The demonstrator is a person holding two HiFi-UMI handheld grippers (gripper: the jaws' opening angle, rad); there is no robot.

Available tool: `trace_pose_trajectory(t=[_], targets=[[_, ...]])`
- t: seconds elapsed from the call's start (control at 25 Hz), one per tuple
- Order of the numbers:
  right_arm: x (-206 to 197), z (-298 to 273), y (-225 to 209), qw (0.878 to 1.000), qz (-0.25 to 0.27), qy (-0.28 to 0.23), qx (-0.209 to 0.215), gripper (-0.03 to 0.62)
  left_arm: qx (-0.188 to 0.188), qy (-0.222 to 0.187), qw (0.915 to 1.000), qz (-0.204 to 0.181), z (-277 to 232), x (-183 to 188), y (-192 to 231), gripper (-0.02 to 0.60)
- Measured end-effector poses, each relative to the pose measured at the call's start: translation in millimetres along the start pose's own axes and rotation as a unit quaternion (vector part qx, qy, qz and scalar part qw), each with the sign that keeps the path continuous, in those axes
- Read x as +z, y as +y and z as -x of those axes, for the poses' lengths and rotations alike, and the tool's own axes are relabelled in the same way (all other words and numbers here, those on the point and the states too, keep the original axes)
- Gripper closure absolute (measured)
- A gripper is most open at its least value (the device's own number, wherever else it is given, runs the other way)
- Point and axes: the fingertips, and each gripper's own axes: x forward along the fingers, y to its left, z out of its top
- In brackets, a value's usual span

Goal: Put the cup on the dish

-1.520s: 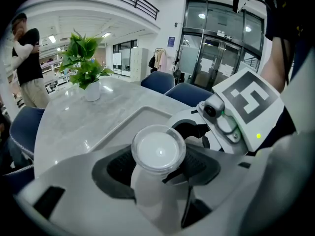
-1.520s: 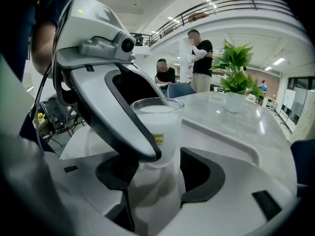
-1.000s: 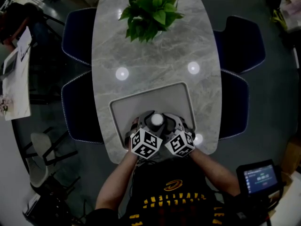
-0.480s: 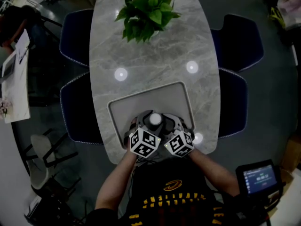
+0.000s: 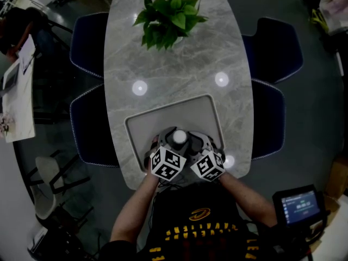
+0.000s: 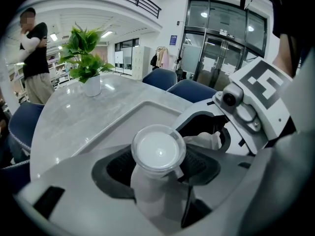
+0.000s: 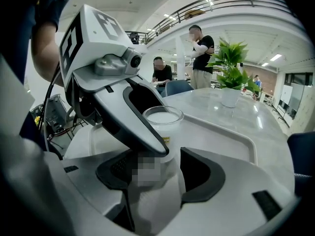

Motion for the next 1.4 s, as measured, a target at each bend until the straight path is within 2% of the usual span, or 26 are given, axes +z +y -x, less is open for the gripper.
trace_pose_trajectory(t=[0.36, 0.48, 0.8, 1.2, 1.4], targets=[[-4, 7, -7, 1.000, -0.013, -0.009, -0.012, 0.342, -0.003, -0.022, 0.9989, 0.042, -6, 2, 0, 0.305], [-4, 8, -8, 1.000, -0.018, -0.015, -0.014, 0.342, 0.003, -0.030, 0.9985, 0.046, -6, 5, 2, 0.285], [3, 10, -7, 0.999, -0.028, -0.036, -0.014, 0.342, 0.013, -0.043, 0.9975, 0.055, 1, 8, 7, 0.284], [21, 32, 6, 0.997, -0.049, -0.056, -0.021, 0.342, 0.038, -0.080, 0.9931, 0.076, 40, 17, 7, 0.284], [30, 44, -4, 0.994, -0.075, -0.078, -0.034, 0.344, 0.062, -0.119, 0.9858, 0.101, 66, 25, 14, 0.284]])
